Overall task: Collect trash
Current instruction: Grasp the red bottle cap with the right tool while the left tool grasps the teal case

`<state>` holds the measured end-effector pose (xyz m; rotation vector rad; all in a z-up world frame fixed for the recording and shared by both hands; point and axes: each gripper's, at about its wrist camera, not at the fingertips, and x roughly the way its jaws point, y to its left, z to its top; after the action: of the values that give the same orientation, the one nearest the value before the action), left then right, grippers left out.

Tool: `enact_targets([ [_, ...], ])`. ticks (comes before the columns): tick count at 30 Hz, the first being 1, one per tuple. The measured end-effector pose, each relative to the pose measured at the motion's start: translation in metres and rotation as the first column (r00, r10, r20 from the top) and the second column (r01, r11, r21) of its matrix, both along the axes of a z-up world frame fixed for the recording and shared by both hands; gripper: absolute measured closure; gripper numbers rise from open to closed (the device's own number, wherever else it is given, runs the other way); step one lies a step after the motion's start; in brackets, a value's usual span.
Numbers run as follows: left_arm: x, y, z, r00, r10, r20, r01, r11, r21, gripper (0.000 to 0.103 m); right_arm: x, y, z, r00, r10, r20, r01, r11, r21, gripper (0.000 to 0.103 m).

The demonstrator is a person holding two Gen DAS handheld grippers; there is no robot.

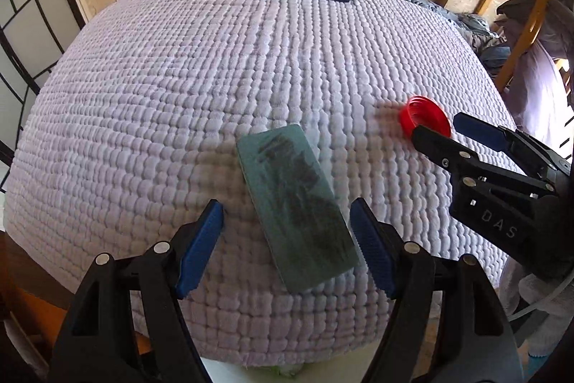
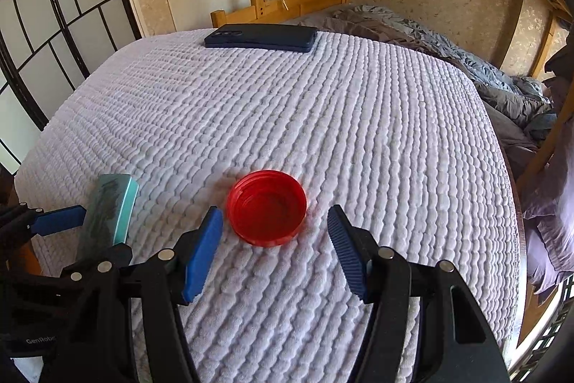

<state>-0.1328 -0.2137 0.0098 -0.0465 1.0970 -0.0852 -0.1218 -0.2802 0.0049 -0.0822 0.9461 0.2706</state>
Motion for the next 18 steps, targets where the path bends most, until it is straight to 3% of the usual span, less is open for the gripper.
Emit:
enact_targets([
  [2, 0.005, -0.001, -0.001, 1.0, 0.004, 0.006, -0.004, 1.0, 0.006, 0.029, 0.004, 0.001, -0.003, 1.0, 0.009, -0.007, -0.009, 1.0, 0.005, 0.043],
  [4, 0.005, -0.003, -0.001, 1.0, 0.002, 0.018, -0.003, 1.0, 0.025, 0.036, 0.007, 0.002, -0.006, 1.0, 0.017, -0.011, -0.017, 1.0, 0.001, 0.044],
  [7, 0.004, -0.004, 0.0, 0.999, -0.019, 0.026, 0.019, 0.999, 0.028, 0.045, 0.009, 0.003, -0.008, 0.999, 0.035, -0.011, -0.035, 0.999, -0.004, 0.056],
  [9, 0.002, -0.004, 0.002, 0.999, -0.039, 0.029, 0.038, 0.999, 0.029, 0.051, 0.009, 0.004, -0.007, 0.999, 0.048, -0.003, -0.048, 0.999, -0.013, 0.056],
  [18, -0.004, -0.001, 0.007, 0.989, -0.14, 0.039, 0.137, 0.988, 0.069, 0.054, -0.006, 0.006, 0.0, 0.994, 0.107, 0.002, -0.107, 0.994, -0.017, 0.056],
])
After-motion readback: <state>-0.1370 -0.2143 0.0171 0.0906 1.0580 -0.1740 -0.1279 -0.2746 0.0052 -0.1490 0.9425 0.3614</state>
